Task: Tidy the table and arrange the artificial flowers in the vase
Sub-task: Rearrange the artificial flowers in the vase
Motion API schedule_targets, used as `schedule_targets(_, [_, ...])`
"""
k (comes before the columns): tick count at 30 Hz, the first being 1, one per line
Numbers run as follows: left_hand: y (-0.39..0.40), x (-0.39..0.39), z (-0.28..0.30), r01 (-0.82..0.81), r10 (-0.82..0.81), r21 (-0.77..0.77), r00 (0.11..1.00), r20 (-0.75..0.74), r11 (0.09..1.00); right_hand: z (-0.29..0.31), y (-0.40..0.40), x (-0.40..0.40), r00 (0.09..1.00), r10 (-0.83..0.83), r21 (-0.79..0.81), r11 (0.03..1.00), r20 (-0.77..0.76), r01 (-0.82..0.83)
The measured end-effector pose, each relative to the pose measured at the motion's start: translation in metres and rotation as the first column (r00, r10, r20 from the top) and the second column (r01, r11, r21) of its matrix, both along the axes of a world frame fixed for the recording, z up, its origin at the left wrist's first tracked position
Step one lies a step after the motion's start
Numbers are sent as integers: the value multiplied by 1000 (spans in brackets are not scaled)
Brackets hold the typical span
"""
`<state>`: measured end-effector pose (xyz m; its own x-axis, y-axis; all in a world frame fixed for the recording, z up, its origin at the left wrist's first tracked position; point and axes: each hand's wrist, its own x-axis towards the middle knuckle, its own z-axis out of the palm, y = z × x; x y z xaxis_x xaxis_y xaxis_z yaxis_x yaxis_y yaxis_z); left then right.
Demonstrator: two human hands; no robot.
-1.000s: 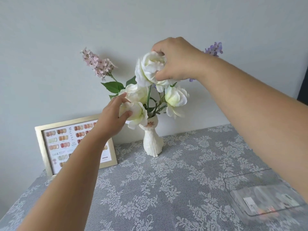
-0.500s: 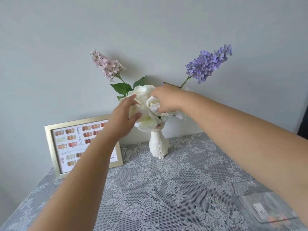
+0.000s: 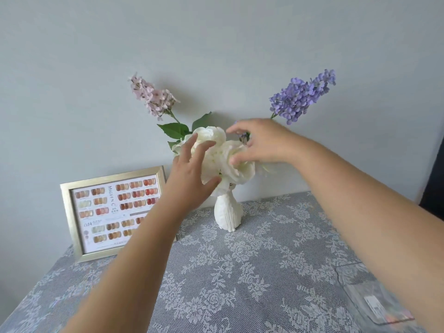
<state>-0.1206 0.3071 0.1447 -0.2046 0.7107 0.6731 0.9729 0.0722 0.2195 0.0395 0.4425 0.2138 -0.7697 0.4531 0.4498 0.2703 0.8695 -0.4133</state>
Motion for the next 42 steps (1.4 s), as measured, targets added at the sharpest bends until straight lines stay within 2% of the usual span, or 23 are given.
schedule_targets(1, [1, 4, -1, -14, 14, 4, 1000, -15, 1000, -4, 3, 13, 984, -3, -55, 998, -177, -7])
schedule_targets(2, [1, 7, -3, -28, 28, 10, 999, -34, 1000, -12, 10, 24, 929, -40, -80, 997, -367, 11])
schedule_targets(3, [2, 10, -4, -41, 42, 15, 998, -48, 999, -22, 15, 34, 847, -111, -103, 992, -520, 67])
schedule_targets(4, [3, 12, -5, -57, 58, 16, 997, -44, 998, -33, 22, 40, 772, -194, -156, 980, -605, 124])
schedule_targets(5, [4, 14, -5, -75, 75, 12, 997, -24, 997, -43, 28, 43, 738, -278, -227, 959, -615, 172])
schedule_targets(7, [5, 18, -6, -98, 98, -7, 995, 13, 995, -63, 41, 39, 796, -357, -397, 904, -489, 161])
schedule_targets(9, [7, 20, -8, -82, 82, -34, 997, 10, 996, -74, 44, 28, 878, -296, -617, 787, -376, 2])
schedule_targets(11, [7, 22, -10, -53, 53, -54, 999, -4, 997, -76, 45, 17, 893, -234, -728, 672, -385, -138])
schedule_targets(12, [7, 22, -11, -45, 45, -58, 999, -11, 997, -74, 46, 11, 876, -216, -724, 661, -432, -194])
schedule_targets(14, [7, 22, -10, -41, 40, -56, 999, -16, 998, -67, 47, 1, 834, -198, -660, 713, -515, -238])
schedule_targets(18, [8, 21, -10, -31, 30, -48, 999, -25, 998, -47, 45, -15, 855, -181, -471, 878, -486, -82])
schedule_targets(22, [10, 22, -14, -25, 20, -95, 999, -50, 995, -18, 32, -18, 886, -151, -333, 943, -438, -4])
schedule_targets(27, [14, 20, -13, -5, 1, -69, 998, -64, 998, 10, 24, -25, 888, -130, -229, 973, -441, 29])
schedule_targets(35, [15, 25, -11, 30, -34, -67, 997, -67, 997, 26, 20, -44, 917, -178, -192, 975, -358, 115])
schedule_targets(39, [14, 21, -9, 130, -130, 51, 992, -9, 990, 28, 17, -52, 958, -171, -110, 983, -230, 149])
schedule_targets(42, [10, 15, -9, 96, -115, 169, 988, 105, 981, 25, 13, -56, 974, -177, -67, 983, -144, 168])
